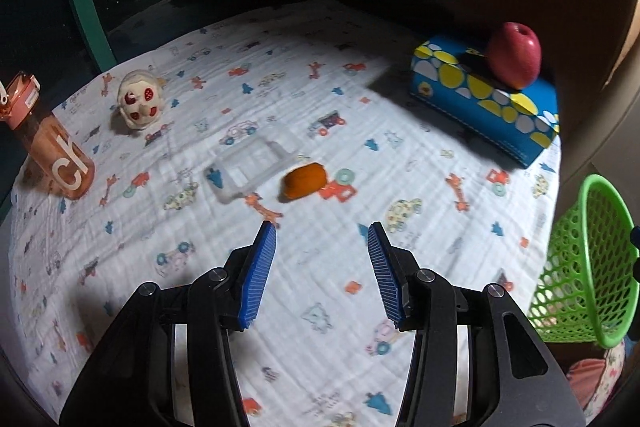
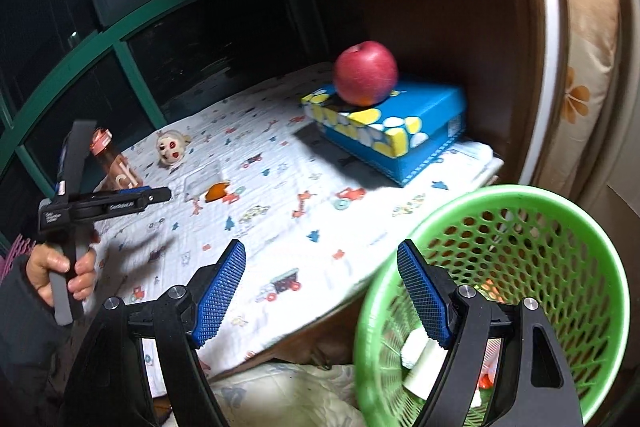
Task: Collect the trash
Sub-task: 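Move both open tools back over the table, then grasp the clear rectangular plastic box with the left tool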
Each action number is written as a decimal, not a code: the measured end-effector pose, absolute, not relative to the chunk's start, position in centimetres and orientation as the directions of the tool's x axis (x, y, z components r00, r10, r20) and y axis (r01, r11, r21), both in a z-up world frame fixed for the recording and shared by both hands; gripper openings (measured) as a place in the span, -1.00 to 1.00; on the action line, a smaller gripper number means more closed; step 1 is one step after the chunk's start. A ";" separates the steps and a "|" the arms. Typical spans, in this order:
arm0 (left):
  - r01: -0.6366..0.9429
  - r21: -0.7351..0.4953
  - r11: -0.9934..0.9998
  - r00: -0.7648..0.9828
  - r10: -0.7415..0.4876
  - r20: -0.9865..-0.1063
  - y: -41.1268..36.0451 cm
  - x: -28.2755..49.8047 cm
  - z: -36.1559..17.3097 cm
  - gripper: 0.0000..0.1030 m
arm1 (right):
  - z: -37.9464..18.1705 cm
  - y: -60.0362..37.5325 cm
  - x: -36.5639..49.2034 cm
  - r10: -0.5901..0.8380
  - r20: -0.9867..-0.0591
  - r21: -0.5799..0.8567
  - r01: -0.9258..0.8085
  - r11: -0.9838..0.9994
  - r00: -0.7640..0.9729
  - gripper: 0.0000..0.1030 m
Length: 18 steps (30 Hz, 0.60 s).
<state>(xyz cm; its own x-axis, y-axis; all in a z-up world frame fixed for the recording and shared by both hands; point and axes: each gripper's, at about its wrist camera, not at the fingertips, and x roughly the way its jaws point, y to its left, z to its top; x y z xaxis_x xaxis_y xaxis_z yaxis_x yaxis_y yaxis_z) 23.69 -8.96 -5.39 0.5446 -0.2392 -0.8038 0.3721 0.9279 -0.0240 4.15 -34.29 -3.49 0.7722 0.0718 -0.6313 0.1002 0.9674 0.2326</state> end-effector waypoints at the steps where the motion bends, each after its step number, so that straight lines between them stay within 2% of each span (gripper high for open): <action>1: 0.372 -0.016 0.928 0.541 -0.230 -0.809 -8.5 24.5 -5.7 -0.06 | -3.5 -33.9 4.6 0.079 -0.633 0.232 0.091 0.969 0.770 0.46; 4: 0.384 0.008 0.924 0.525 -0.211 -0.824 -7.4 26.9 -6.6 -0.05 | -3.8 -32.7 6.2 0.097 -0.643 0.231 0.072 0.970 0.759 0.46; 7: 0.415 0.009 0.910 0.502 -0.221 -0.836 -6.9 29.0 -7.5 0.17 | -4.3 -31.7 7.7 0.111 -0.658 0.231 0.059 0.971 0.745 0.46; 8: 0.418 0.025 0.908 0.506 -0.210 -0.837 -6.9 29.7 -7.7 0.19 | -4.4 -31.4 8.3 0.115 -0.662 0.231 0.056 0.971 0.741 0.46; 18: 0.545 0.049 0.837 0.448 -0.241 -0.861 -7.3 35.0 -10.3 0.19 | -5.7 -28.9 13.2 0.132 -0.696 0.218 0.033 0.976 0.706 0.46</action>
